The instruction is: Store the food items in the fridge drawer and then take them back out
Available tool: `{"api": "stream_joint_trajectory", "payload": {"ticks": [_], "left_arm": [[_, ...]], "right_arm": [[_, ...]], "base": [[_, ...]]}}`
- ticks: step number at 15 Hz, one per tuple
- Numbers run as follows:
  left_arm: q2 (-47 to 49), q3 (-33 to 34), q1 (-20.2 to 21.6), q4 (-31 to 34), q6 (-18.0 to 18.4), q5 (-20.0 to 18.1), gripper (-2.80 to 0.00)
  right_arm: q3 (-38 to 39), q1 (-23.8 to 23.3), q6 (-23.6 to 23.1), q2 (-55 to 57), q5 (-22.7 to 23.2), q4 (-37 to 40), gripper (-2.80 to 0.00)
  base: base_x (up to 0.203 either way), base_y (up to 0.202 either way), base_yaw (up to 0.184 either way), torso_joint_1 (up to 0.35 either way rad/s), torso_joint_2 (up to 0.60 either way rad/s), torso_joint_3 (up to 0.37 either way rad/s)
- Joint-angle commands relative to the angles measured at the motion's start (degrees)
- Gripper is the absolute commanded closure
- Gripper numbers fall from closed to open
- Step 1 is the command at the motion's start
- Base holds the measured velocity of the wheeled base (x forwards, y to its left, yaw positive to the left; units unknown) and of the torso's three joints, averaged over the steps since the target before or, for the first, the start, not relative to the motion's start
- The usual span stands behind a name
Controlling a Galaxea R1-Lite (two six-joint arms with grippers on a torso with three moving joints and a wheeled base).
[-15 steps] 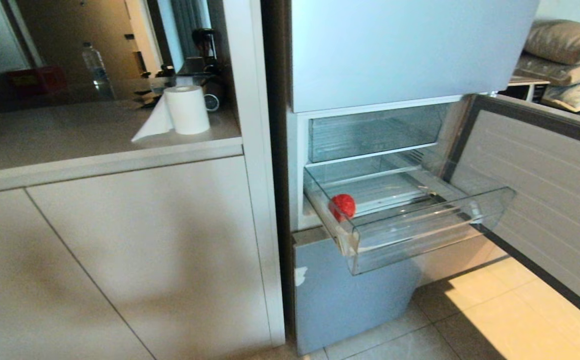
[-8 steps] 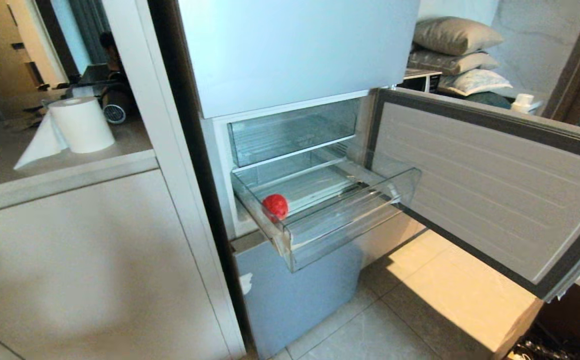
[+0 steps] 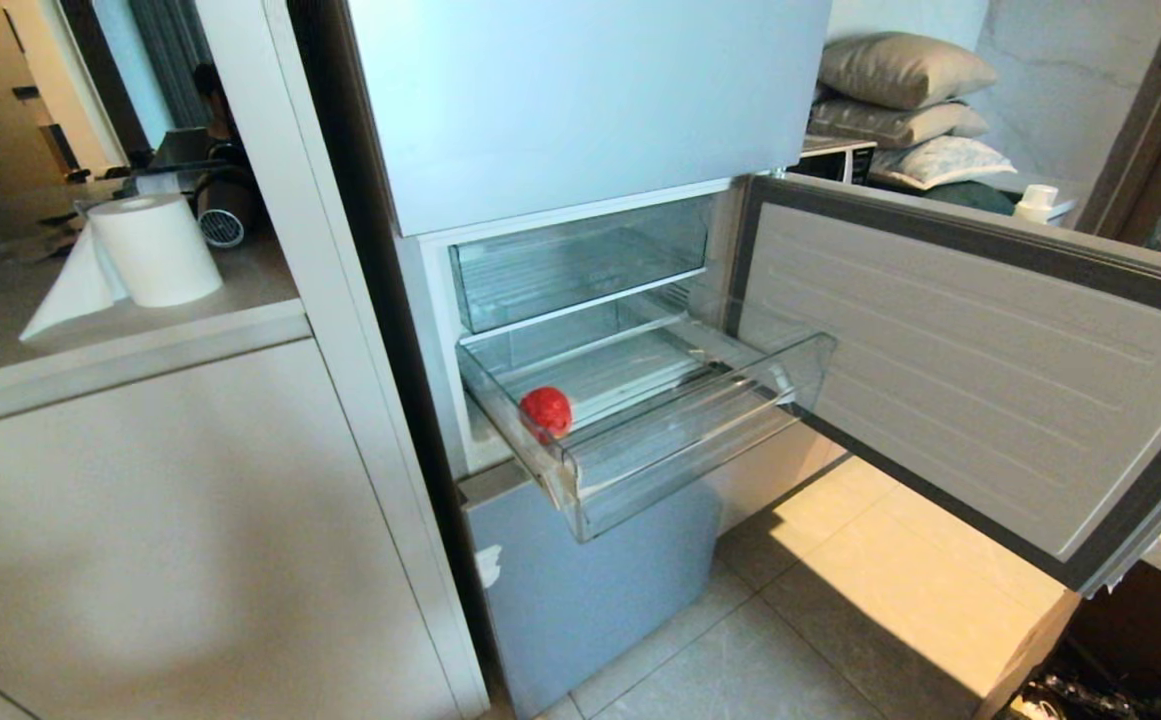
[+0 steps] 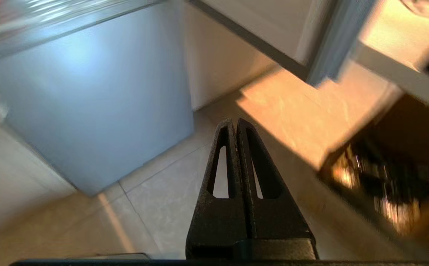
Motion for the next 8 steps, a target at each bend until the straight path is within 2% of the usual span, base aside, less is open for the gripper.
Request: {"api": "stream_joint_trajectory", "payload": {"ticks": [1, 3, 4, 6, 8], "left_arm": [[-0.01, 0.01, 0.02, 0.05, 0.02, 0.01, 0.00], [-0.01, 0.01, 0.02, 0.05, 0.02, 0.01, 0.00], [-0.01, 0.01, 0.02, 0.05, 0.02, 0.01, 0.00], [-0.01, 0.01, 0.02, 0.05, 0.02, 0.01, 0.00], [-0.01, 0.01, 0.02, 0.05, 0.02, 0.01, 0.00]], "right_arm": [[-5.15, -8.41, 3.23, 17.61, -0.16, -2.78, 0.00], [-7.89, -20.29, 4.87, 27.40, 0.78, -7.55, 0.00], [-8.70, -26.25, 5.21, 31.25, 2.04, -10.83, -2.80], [-10.07, -36.25, 5.77, 39.55, 5.01, -17.81, -2.80], [-11.12, -40.86, 6.28, 47.12, 6.76, -26.06, -2.80]], "base": [[0.000, 0.000, 0.000, 0.000, 0.00, 0.000], [0.000, 0.000, 0.000, 0.000, 0.00, 0.000], [0.000, 0.000, 0.000, 0.000, 0.00, 0.000], [0.000, 0.000, 0.000, 0.000, 0.00, 0.000], [0.000, 0.000, 0.000, 0.000, 0.00, 0.000]]}}
